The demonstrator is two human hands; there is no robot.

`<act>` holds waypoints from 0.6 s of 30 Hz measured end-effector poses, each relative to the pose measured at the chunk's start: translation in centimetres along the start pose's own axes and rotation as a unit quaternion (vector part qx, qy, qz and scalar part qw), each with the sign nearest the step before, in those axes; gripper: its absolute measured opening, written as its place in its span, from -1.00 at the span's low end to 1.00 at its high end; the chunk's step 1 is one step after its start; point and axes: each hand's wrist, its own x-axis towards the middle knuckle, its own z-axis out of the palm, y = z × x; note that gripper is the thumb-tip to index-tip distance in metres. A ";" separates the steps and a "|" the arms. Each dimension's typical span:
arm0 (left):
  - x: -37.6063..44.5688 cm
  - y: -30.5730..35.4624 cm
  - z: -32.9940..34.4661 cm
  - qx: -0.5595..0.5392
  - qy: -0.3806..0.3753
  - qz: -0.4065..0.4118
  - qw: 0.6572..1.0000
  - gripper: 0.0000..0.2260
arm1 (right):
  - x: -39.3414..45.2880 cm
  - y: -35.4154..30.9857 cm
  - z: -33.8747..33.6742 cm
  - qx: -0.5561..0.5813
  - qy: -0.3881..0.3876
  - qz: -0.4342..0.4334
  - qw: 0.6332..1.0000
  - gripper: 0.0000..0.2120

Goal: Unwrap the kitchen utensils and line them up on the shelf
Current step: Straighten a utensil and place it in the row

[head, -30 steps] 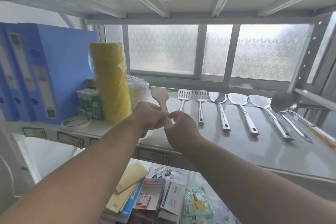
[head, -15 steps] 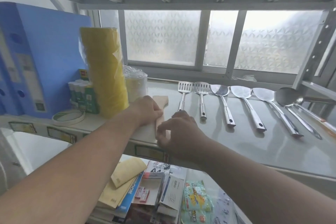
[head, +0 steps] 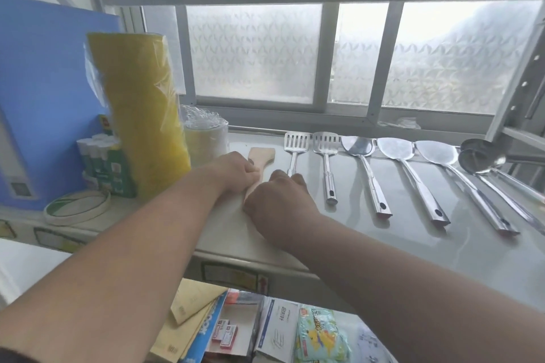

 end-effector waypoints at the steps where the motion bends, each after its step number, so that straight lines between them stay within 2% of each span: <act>1: 0.7 0.0 0.1 -0.005 0.000 -0.005 1.000 -0.76 | 0.6 0.1 0.1 0.001 -0.003 0.006 1.000 -0.72; 7: 4.7 0.4 -0.9 0.010 -0.022 -0.014 1.000 -0.81 | 4.3 0.5 0.6 0.041 0.004 0.037 0.998 -0.71; 9: 5.5 0.6 -0.9 0.001 -0.018 -0.014 1.000 -0.79 | 5.0 0.6 0.6 0.047 0.003 0.038 0.998 -0.72; 12: 6.3 0.0 -0.2 -0.031 0.005 -0.003 1.000 -0.86 | 5.4 1.1 0.5 0.070 0.009 0.044 0.997 -0.71; 15: 6.4 0.1 -0.2 -0.037 0.010 -0.003 0.999 -0.75 | 5.8 1.3 0.2 0.074 0.019 0.043 0.996 -0.78; 18: 6.7 0.2 -0.3 -0.026 0.016 -0.013 0.999 -0.65 | 5.9 1.0 -0.1 0.080 -0.004 0.041 0.996 -0.71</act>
